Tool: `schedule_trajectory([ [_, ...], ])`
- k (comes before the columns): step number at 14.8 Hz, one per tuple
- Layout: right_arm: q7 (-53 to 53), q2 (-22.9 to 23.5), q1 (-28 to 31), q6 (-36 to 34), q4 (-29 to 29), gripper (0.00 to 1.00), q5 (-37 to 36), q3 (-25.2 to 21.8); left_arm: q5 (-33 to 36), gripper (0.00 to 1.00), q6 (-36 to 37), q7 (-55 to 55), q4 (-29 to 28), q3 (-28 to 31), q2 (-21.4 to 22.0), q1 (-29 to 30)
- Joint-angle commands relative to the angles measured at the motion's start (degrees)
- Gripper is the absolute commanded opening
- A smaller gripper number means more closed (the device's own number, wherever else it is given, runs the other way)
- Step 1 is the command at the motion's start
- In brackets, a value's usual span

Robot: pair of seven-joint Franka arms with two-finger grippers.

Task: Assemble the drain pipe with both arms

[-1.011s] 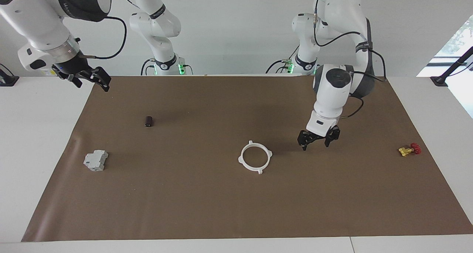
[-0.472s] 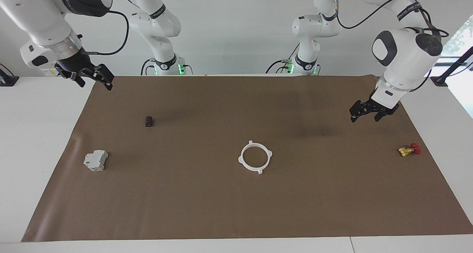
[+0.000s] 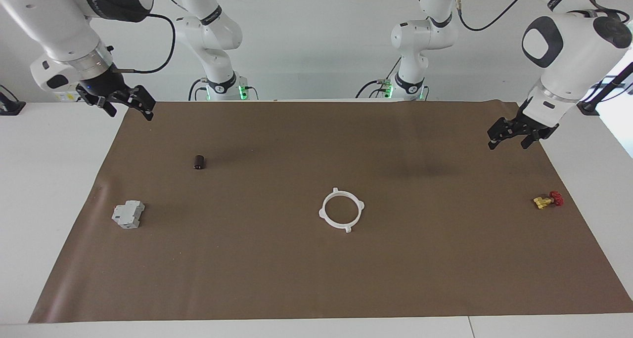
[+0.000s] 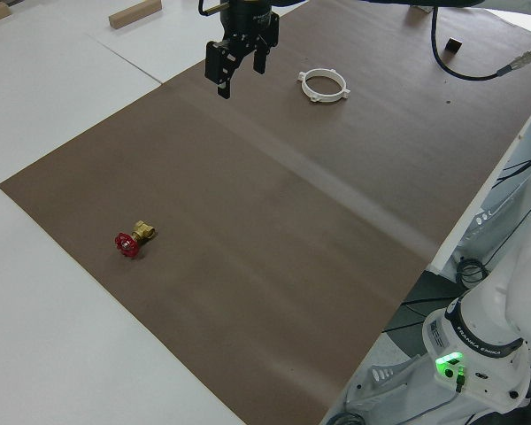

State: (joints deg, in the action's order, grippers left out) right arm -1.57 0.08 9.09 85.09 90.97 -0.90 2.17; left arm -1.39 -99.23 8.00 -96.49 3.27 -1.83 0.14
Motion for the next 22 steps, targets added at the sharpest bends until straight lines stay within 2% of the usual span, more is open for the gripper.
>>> schedule_trajectory([
  [1,0.3,-0.6,0.1,0.3,0.4,1.00,1.0,0.2,-0.9,1.00,3.9,1.2,4.3,0.1,-1.2,0.1],
  [5,0.5,-0.5,0.0,3.3,0.6,1.00,1.1,0.3,-0.9,1.00,5.8,1.1,5.1,0.0,-0.7,0.1],
  [9,0.6,-0.8,0.2,3.3,1.1,1.00,1.2,0.2,-0.9,1.00,4.7,0.6,-2.1,-0.2,3.3,-0.1],
  [14,0.6,-0.8,0.2,3.3,1.1,1.00,1.2,0.2,-0.8,1.00,3.0,0.5,-4.8,-0.2,4.6,-0.8],
  [22,0.6,-0.9,0.2,3.3,1.1,1.00,1.2,0.2,-0.3,1.00,2.7,-0.6,-4.8,-0.2,4.6,-0.7],
])
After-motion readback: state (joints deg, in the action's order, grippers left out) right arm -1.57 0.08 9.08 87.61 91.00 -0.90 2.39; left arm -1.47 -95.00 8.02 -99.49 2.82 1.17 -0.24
